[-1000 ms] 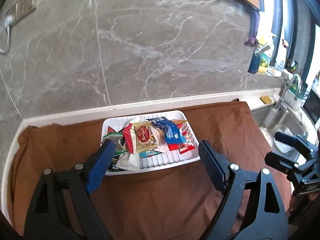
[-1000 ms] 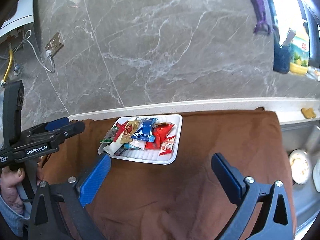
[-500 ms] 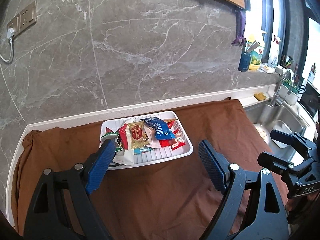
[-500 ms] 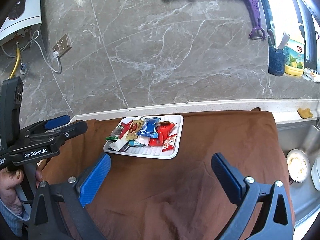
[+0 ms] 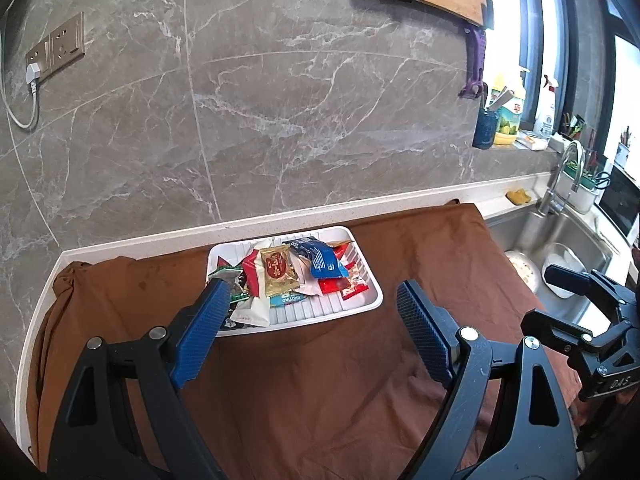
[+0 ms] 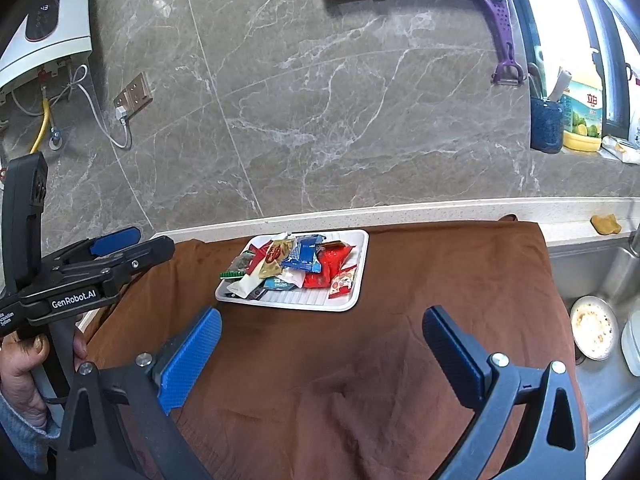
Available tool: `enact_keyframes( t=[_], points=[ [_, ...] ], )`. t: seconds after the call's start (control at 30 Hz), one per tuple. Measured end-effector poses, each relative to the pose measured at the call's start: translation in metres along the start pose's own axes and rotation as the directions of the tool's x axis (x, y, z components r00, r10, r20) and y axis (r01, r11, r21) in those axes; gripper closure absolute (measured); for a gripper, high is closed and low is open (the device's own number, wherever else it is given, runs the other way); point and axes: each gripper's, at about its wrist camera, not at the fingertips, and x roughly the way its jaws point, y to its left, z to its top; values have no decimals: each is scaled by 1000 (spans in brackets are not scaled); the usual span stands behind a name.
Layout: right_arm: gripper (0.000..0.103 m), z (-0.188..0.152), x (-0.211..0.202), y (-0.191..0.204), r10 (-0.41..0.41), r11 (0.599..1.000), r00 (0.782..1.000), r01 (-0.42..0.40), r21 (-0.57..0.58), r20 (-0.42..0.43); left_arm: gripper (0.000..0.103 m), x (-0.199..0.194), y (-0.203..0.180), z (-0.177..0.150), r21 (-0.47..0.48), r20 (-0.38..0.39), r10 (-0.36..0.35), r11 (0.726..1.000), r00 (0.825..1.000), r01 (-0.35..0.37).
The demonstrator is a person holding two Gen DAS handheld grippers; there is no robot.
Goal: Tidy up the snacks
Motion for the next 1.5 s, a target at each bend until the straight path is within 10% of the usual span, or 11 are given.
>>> enact_keyframes(
  t=[1.5],
  points=[
    [0,-15,-25,7,-10,1000,1000,10,9,15,18,-19,0,-8,48,17,-24,999,1000,23]
  ],
)
